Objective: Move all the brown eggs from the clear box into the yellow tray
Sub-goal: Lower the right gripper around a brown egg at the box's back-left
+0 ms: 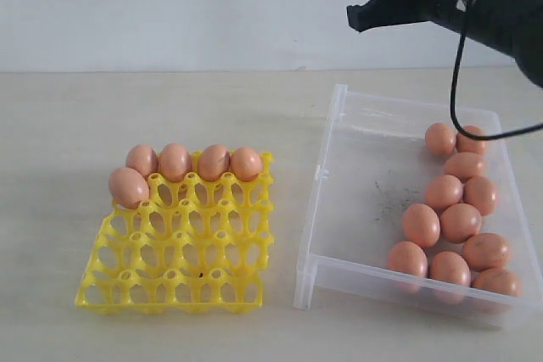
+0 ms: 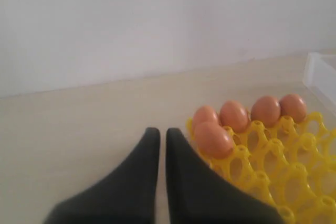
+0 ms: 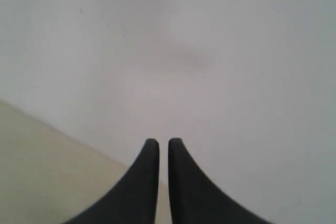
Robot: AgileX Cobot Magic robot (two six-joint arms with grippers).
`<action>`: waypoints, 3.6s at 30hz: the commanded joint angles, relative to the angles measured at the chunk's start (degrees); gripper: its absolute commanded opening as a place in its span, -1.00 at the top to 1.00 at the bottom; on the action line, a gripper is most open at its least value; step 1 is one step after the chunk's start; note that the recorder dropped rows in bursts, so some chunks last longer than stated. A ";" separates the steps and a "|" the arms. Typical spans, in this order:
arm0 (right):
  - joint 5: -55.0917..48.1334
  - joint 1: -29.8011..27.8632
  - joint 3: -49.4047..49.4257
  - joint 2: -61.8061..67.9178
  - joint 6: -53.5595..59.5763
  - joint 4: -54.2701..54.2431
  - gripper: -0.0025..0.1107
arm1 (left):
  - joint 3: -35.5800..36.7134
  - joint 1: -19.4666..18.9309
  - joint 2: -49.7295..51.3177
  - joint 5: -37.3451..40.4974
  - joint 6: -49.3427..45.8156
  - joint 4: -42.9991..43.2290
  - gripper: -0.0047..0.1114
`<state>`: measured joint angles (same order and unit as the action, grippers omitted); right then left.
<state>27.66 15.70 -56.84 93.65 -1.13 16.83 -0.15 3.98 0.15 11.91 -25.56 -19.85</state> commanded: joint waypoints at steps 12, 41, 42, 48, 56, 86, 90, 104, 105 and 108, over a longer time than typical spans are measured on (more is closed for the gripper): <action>39.25 -0.23 7.40 15.27 -3.86 1.04 0.91 | 0.15 -1.41 -0.15 5.74 15.12 13.63 0.85; -48.11 0.24 -8.60 14.09 -5.90 -1.29 0.91 | 0.15 -1.41 -0.15 9.04 29.14 26.57 0.85; -50.11 0.24 -8.60 13.19 -5.54 -1.29 0.91 | 0.15 -1.41 -0.15 9.04 29.14 26.57 0.85; -64.61 0.24 -8.60 8.52 5.71 -11.89 0.91 | 0.15 -1.41 -0.15 9.04 29.02 26.57 0.85; -75.11 0.24 -8.60 8.40 3.50 -18.52 0.89 | 0.15 1.28 -0.15 8.82 29.01 26.57 0.85; -72.22 0.24 -9.60 6.92 -39.36 -8.05 0.07 | 0.15 8.07 -0.15 8.94 29.01 26.57 0.85; -71.98 0.24 -9.21 9.09 -40.88 -5.82 0.08 | 0.15 8.07 -0.15 8.94 29.01 26.57 0.85; -68.10 0.13 -8.98 14.57 -48.21 2.19 0.07 | 0.15 8.07 -0.15 8.82 29.01 26.57 0.85; -67.82 0.13 -8.98 14.73 -48.33 2.19 0.07 | 0.15 8.07 -0.15 8.82 29.01 26.57 0.85; -67.73 0.13 -8.98 15.61 -48.98 2.19 0.07 | 0.15 8.07 -0.15 8.82 29.01 26.57 0.85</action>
<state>-40.08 15.98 -65.95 108.21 -49.40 18.07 -0.15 11.74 0.15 20.81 2.91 6.63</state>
